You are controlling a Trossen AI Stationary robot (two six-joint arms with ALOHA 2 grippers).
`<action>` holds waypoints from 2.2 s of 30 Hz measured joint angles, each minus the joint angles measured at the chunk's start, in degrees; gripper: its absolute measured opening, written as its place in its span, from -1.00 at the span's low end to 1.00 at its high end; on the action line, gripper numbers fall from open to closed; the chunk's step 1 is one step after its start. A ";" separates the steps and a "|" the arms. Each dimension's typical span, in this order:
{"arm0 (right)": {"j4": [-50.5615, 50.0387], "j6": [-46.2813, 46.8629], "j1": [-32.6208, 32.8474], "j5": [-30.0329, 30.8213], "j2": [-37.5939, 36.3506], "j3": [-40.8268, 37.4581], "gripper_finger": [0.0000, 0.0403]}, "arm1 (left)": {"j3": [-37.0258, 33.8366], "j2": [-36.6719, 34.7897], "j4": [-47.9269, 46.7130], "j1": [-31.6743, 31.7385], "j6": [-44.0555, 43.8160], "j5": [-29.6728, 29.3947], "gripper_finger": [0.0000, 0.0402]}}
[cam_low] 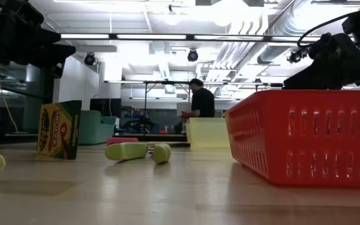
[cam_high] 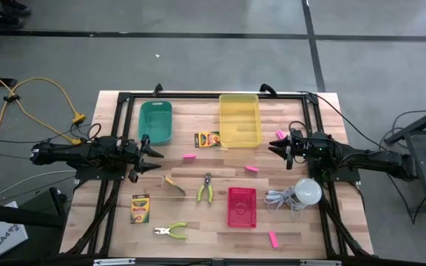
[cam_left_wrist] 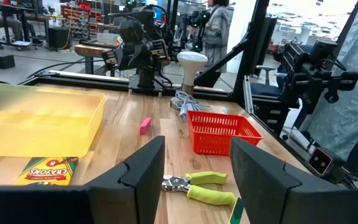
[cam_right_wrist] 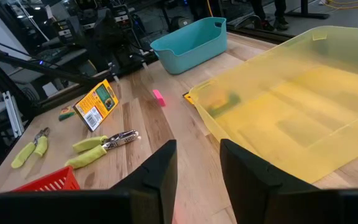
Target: Pick & Place School Supplies
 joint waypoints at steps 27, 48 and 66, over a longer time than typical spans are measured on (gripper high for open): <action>0.00 0.00 0.02 -0.01 -0.01 0.00 -0.45 | 0.00 -0.02 2.01 0.01 -0.01 -0.97 -0.12; 0.00 0.00 0.01 -0.01 0.00 0.00 -0.45 | 0.13 0.56 2.43 -0.01 -4.19 1.89 -0.12; 0.00 0.00 0.01 -0.01 -0.01 0.00 -0.45 | 22.50 35.82 -9.25 -4.66 4.39 3.07 -0.12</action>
